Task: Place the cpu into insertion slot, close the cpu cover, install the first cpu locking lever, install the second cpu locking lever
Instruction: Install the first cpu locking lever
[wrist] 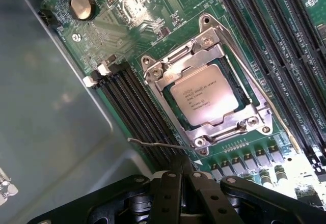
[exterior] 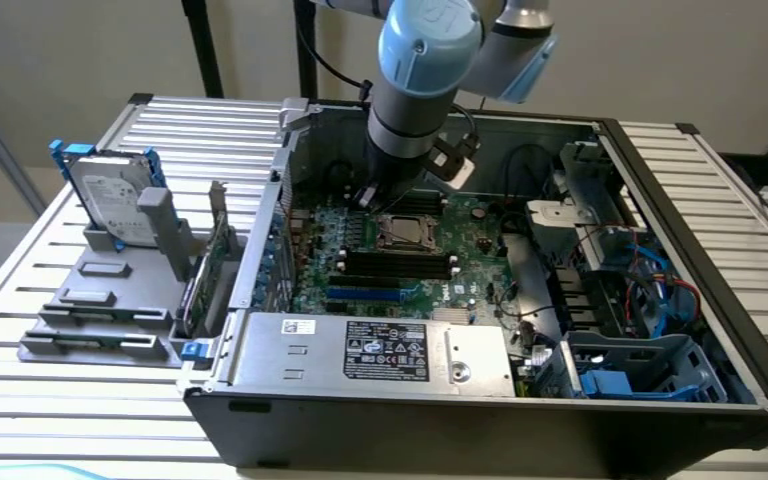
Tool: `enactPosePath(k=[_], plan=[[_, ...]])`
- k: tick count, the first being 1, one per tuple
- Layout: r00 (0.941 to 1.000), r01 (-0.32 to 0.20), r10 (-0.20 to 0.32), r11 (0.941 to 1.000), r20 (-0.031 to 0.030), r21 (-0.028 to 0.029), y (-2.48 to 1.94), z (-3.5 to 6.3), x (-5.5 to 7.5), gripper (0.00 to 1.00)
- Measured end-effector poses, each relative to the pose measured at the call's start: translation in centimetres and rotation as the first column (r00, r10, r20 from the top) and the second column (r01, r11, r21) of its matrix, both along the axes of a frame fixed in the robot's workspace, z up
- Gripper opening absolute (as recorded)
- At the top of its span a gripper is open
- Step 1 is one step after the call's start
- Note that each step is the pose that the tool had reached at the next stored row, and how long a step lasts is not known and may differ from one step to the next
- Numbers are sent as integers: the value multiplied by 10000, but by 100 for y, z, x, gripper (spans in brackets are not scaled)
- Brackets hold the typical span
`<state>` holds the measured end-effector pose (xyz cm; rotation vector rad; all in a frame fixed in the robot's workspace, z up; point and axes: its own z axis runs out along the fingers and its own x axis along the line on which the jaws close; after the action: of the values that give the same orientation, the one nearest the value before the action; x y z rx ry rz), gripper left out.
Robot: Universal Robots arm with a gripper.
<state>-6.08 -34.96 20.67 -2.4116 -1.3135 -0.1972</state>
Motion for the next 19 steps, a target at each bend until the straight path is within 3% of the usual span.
enactPosePath(k=[5,19], plan=[[10000,0,0,9999,0,-117,56,-23,0,11],[10000,1,-1,9994,-1,-350,61,-44,78,11]])
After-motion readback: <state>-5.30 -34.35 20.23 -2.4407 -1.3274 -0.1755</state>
